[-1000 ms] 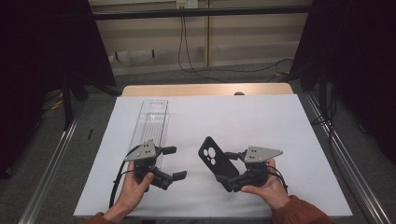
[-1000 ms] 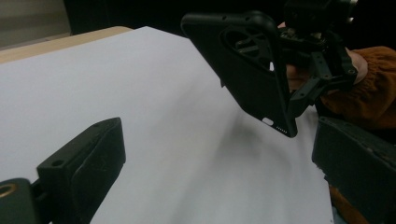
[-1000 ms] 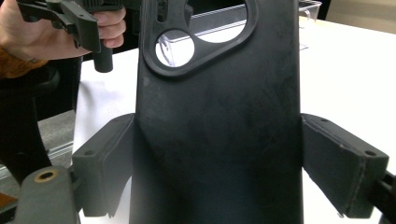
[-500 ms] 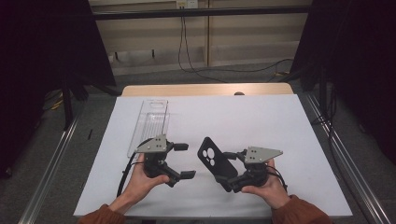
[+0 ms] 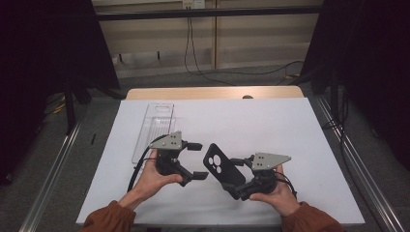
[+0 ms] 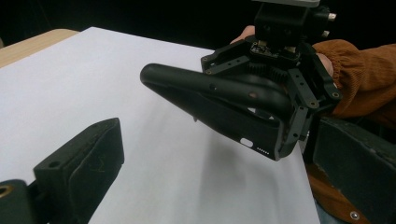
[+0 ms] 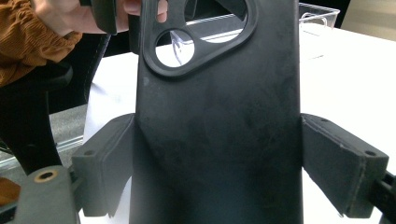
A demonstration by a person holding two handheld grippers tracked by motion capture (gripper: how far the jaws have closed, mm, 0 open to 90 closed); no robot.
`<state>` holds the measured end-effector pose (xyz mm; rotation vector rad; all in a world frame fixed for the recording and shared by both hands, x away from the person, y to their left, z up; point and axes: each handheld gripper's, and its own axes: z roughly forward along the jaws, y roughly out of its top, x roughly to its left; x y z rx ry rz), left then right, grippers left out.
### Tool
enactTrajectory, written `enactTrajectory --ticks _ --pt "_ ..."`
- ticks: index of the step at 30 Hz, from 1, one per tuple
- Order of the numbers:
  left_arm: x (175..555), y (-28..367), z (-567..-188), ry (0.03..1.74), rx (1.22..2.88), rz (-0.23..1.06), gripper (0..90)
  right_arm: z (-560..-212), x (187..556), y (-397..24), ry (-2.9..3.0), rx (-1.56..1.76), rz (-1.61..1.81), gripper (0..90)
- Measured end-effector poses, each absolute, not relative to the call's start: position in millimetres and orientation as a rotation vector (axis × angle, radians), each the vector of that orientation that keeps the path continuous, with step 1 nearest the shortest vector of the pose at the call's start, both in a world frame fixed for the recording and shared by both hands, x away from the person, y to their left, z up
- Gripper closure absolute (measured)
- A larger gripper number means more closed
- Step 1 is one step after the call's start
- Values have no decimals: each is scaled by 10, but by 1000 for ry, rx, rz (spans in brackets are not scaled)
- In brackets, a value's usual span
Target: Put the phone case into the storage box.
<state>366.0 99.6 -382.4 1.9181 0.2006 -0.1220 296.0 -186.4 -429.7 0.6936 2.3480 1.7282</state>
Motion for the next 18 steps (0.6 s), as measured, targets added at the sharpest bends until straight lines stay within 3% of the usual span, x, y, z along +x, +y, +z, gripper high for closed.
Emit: enactTrajectory --ticks 18 --pt "3756 807 -3749 100 1989 -183 41 -4302 2957 -1858 2367 649 1767 144"
